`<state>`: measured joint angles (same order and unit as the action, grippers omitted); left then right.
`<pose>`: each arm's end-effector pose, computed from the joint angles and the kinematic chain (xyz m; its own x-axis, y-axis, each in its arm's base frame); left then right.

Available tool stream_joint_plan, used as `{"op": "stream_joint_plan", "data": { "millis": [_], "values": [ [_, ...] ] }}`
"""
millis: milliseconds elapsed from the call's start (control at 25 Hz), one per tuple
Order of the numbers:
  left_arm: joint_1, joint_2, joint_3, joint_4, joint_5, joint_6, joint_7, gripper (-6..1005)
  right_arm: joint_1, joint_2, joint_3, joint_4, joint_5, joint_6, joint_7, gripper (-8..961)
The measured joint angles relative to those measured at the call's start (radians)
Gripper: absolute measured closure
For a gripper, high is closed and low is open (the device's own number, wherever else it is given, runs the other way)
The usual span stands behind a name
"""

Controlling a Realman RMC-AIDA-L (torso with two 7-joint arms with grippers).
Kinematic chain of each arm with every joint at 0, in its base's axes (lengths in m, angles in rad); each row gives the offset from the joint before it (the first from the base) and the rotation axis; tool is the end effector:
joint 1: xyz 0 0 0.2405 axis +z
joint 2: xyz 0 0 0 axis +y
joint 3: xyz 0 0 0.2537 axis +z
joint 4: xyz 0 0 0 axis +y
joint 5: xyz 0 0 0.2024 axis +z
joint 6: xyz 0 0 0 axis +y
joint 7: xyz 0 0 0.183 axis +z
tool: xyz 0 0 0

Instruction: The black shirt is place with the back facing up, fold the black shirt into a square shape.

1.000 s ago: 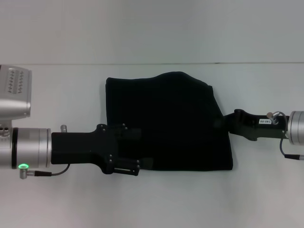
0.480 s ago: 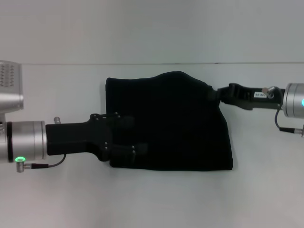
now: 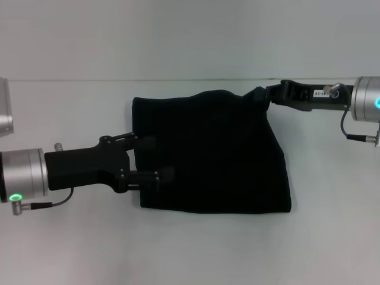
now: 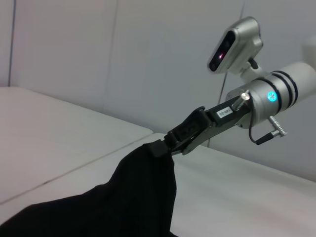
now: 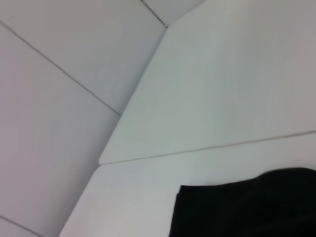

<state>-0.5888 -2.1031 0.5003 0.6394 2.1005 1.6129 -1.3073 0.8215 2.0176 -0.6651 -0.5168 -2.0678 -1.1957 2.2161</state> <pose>-0.2288 0.3435 -0.0290 0.7844 0.2796 0.5537 0.4292 -0.8891 -0.1592 0.1972 0.4415 -0.0266 0.3036 -0.7765 -0.5522 -0.9209 -0.3877 0.0390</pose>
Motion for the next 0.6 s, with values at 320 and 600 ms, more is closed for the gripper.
{"op": "stream_joint_plan", "data": {
  "millis": [320,600],
  "values": [
    [0.01,-0.007,-0.011,-0.003,-0.001,-0.022,0.001,96,0.005,-0.008,-0.002,-0.035,0.0,-0.053,-0.004,865],
    [0.013,-0.007,-0.013,-0.007,-0.002,-0.024,0.002,96,-0.001,-0.006,-0.001,-0.051,0.0,-0.097,-0.017,855]
  ]
}}
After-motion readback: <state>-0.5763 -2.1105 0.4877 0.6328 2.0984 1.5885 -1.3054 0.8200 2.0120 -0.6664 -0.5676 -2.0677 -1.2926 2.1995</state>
